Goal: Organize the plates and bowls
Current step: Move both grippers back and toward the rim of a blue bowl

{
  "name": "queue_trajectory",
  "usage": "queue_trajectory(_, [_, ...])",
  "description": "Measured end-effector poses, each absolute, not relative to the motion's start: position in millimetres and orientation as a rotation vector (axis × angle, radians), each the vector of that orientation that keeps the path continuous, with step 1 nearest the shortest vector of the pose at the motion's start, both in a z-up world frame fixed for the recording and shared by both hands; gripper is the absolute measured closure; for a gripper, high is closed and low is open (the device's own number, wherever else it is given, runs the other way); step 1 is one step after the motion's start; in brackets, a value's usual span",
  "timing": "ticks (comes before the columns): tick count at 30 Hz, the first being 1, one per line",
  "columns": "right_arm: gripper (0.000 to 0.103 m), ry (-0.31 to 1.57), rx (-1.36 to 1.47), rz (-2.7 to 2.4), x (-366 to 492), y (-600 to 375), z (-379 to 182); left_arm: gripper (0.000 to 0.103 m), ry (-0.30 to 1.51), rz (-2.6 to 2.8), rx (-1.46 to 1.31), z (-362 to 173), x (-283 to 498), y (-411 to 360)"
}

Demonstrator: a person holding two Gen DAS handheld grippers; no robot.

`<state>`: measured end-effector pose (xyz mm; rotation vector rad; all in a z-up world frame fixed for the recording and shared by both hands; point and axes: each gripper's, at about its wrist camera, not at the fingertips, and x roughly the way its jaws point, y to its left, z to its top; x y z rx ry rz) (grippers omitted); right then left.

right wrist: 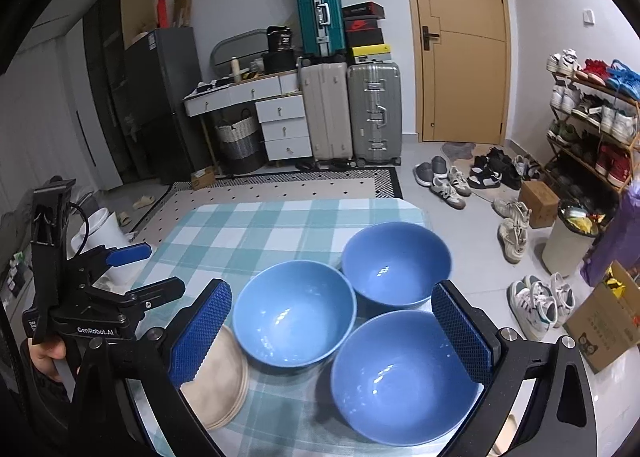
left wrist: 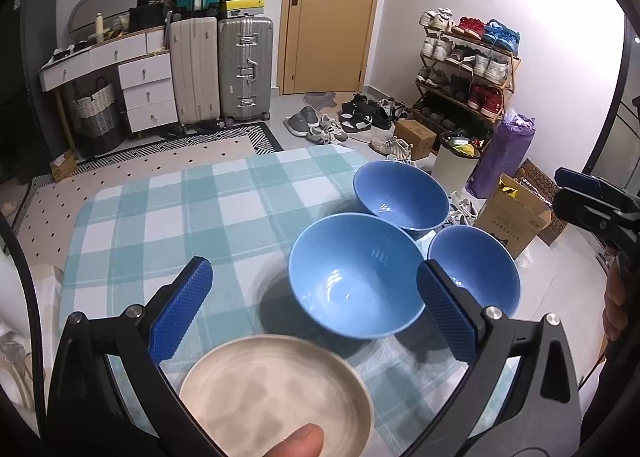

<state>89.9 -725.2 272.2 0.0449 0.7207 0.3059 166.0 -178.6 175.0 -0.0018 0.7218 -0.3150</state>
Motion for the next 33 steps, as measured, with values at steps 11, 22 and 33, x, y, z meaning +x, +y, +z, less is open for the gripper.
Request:
queue_trajectory(11, [0.001,0.744,0.107,0.233,128,-755,261,0.001,0.767,-0.326,-0.013,162,228,-204])
queue_trajectory(22, [0.001,0.8,0.144,0.169,165,-773,236,0.001,0.821,-0.318,-0.01,138,290,-222])
queue_trajectory(33, [0.001,0.832,0.175,0.134,195,-792,214,0.001,0.856,-0.334,0.03,118,339,-254])
